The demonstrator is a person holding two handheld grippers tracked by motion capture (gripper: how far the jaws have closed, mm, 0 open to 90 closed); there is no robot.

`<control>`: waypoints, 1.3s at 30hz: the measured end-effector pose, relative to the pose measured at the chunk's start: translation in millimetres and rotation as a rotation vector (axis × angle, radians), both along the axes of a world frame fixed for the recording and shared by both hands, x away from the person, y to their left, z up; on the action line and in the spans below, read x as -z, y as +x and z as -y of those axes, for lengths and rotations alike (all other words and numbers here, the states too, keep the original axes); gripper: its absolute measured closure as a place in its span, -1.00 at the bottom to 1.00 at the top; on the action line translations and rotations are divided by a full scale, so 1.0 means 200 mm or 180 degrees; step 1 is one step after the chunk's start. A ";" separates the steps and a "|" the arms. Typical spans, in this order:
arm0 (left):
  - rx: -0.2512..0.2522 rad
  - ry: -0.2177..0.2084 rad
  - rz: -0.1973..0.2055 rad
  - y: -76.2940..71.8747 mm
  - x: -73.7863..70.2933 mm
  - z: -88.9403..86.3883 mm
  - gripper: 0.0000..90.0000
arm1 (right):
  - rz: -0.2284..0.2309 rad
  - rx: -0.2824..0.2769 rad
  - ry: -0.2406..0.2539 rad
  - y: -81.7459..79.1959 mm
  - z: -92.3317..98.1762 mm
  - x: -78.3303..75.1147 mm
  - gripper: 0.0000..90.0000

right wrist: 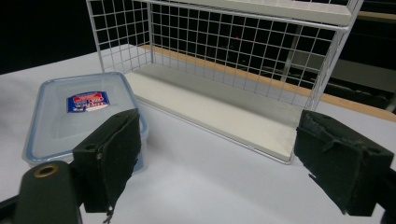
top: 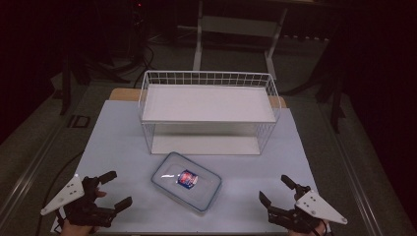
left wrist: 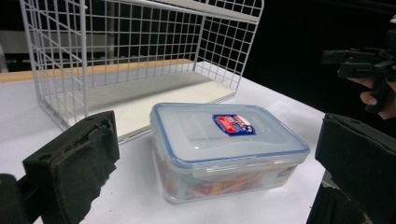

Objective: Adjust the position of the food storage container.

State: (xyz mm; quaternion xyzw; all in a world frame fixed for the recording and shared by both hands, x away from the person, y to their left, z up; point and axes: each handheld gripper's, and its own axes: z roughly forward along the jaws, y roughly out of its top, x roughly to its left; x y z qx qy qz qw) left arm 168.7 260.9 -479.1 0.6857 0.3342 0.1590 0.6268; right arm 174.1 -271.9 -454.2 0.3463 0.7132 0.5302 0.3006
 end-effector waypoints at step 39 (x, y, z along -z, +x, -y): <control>0.1040 0.0942 -0.0550 0.05 0.06 0.46 0.97 | -0.0104 -0.0018 0.0120 -0.01 -0.01 -0.02 -0.71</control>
